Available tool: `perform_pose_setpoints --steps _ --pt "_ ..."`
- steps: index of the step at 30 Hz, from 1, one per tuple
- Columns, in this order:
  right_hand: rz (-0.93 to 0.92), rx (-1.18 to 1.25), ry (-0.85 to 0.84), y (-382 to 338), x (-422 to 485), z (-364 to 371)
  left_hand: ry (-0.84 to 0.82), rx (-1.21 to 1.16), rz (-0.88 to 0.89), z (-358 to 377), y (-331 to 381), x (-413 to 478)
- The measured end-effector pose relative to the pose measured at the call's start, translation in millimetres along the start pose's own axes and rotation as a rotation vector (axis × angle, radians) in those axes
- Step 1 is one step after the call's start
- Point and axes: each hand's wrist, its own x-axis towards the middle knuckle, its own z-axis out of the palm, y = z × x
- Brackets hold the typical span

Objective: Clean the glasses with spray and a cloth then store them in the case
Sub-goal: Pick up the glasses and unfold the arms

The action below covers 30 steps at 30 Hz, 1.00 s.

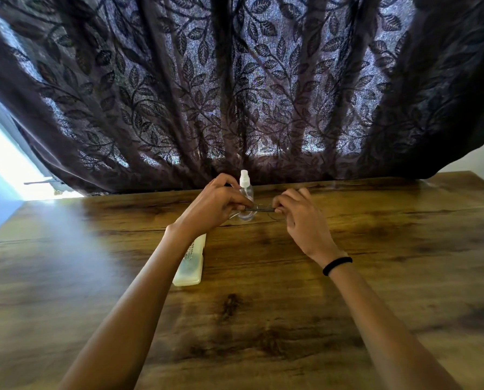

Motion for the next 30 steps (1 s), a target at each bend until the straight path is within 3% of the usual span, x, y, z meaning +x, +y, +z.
perform_pose_setpoints --steps 6,13,20,25,30 --pt "-0.022 0.224 0.013 4 1 -7 0.048 -0.008 -0.041 -5 3 -4" --pt "0.156 0.660 -0.001 5 5 -17 0.079 -0.028 -0.101 -3 0 -4" --pt "0.454 1.232 0.128 13 3 -20 0.093 -0.106 -0.091 2 -9 -11" --pt "0.562 1.219 0.068 12 -4 -10 0.143 -0.085 -0.127 7 -13 -12" --pt "0.649 1.285 0.127 7 -7 -5 0.229 -0.034 -0.110 11 -13 -12"
